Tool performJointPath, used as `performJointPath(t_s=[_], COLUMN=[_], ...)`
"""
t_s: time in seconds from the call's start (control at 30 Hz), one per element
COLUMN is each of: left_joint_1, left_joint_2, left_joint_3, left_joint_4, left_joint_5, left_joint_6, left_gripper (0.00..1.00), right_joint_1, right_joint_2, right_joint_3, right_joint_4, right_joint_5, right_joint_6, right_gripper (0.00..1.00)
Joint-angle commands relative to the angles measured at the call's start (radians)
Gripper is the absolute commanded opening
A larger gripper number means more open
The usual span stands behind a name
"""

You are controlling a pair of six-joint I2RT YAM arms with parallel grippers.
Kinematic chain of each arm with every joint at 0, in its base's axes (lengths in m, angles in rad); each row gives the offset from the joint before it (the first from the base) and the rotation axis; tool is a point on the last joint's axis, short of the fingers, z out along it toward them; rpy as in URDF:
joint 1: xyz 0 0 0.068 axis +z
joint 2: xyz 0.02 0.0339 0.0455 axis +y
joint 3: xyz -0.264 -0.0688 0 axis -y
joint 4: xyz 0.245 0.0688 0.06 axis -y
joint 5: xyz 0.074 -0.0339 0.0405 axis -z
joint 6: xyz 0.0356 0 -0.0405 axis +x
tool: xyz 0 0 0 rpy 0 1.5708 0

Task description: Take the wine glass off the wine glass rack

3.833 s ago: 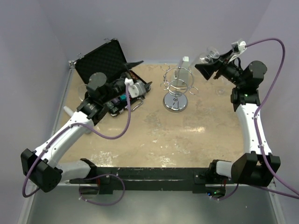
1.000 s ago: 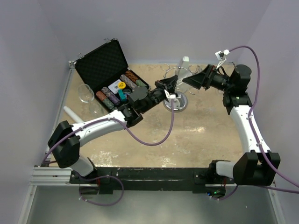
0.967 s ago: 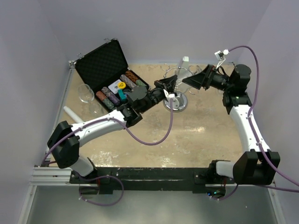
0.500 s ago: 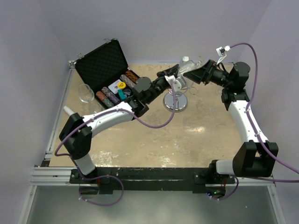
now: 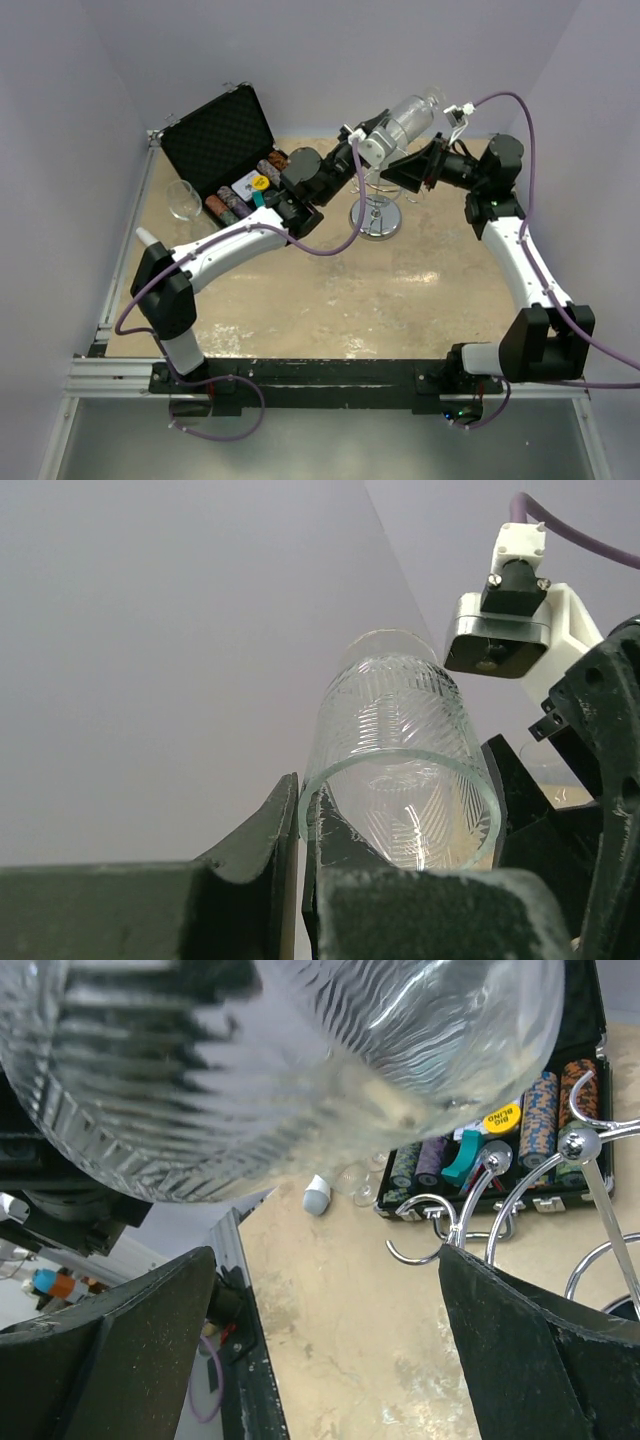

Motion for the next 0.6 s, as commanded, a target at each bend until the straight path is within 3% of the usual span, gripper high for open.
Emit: performJointPath(t_s=[0.0,0.17,0.33,0.47,0.57], left_joint_1=[0.023,0.066,0.096,0.116,0.133], left_joint_2=[-0.024,-0.034,-0.049,-0.076,-0.098], left_joint_3=[0.083,0.129,0.193,0.230,0.253], left_joint_4=[0.069,-0.002,-0.104,-0.218,-0.345], left_joint_5=[0.009,0.023,0.079,0.101,0.133], left_joint_6=[-0.044,-0.083,-0.083,-0.080,-0.093], left_gripper=[0.00,0.00,0.00,0.00,0.00], right_joint_1=[0.004,0.003,-0.019,-0.109,-0.161], right_joint_2=[-0.060,-0.124,-0.259,-0.322,-0.324], right_joint_3=[0.011,0.044,0.031,0.011,0.024], right_joint_4=[0.002,-0.096,-0.301,-0.283,-0.197], right_joint_5=[-0.011,0.005,0.180,0.384,0.430], right_joint_6=[-0.065,-0.210,-0.529,-0.574,-0.576], right_gripper=[0.98,0.98,0.98,0.98,0.98])
